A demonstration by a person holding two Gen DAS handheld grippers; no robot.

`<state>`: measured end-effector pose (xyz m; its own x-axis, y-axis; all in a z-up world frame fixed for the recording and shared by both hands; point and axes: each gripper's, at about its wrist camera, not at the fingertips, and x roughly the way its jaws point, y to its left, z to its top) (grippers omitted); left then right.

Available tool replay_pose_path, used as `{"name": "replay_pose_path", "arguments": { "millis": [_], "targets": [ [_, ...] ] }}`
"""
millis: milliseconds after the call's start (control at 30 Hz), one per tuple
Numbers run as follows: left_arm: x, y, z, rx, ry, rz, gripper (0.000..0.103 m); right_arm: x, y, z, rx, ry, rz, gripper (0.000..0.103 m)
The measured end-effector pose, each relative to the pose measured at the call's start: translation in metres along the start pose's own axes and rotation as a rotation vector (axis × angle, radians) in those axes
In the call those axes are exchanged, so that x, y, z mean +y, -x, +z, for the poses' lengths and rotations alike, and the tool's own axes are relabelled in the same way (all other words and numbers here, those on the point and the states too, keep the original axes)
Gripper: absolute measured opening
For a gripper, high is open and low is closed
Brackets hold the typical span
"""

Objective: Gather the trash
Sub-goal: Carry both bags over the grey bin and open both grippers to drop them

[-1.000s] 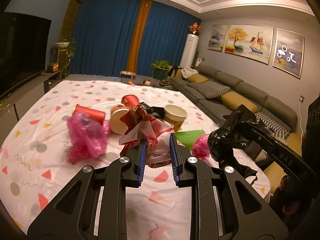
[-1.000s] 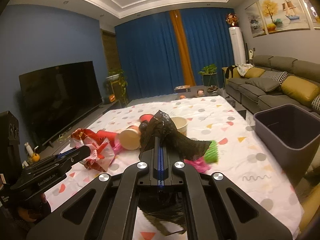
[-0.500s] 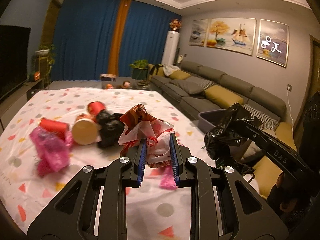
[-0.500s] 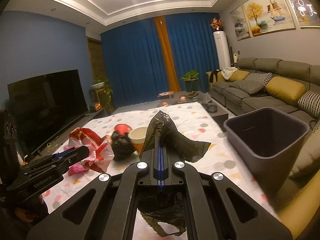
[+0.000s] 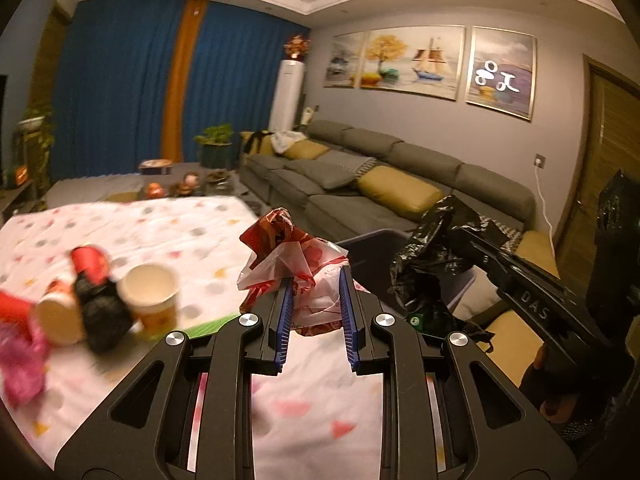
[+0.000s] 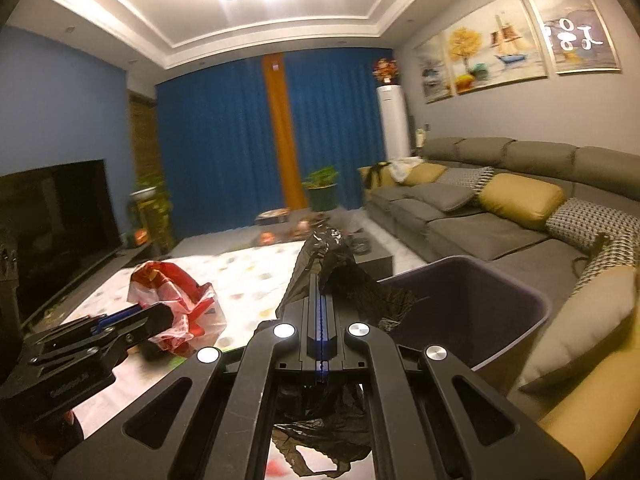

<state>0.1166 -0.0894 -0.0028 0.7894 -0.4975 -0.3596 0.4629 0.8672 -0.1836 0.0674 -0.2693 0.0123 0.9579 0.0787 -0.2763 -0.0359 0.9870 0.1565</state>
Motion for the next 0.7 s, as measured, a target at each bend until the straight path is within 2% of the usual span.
{"name": "replay_pose_path", "arguments": {
  "millis": [300, 567, 700],
  "targets": [
    [-0.042, -0.083, 0.022, 0.013, -0.031, -0.095, 0.021, -0.064, -0.034, 0.015, -0.017, -0.068, -0.101, 0.001],
    [-0.061, -0.141, 0.023, 0.056, -0.023, -0.153, 0.021, -0.09, -0.055, 0.003, 0.021, -0.09, -0.135, 0.001],
    [-0.069, -0.157, 0.022, 0.057, -0.028, -0.186, 0.021, -0.101, -0.059, -0.001, 0.035, -0.102, -0.143, 0.001]
  ]
}}
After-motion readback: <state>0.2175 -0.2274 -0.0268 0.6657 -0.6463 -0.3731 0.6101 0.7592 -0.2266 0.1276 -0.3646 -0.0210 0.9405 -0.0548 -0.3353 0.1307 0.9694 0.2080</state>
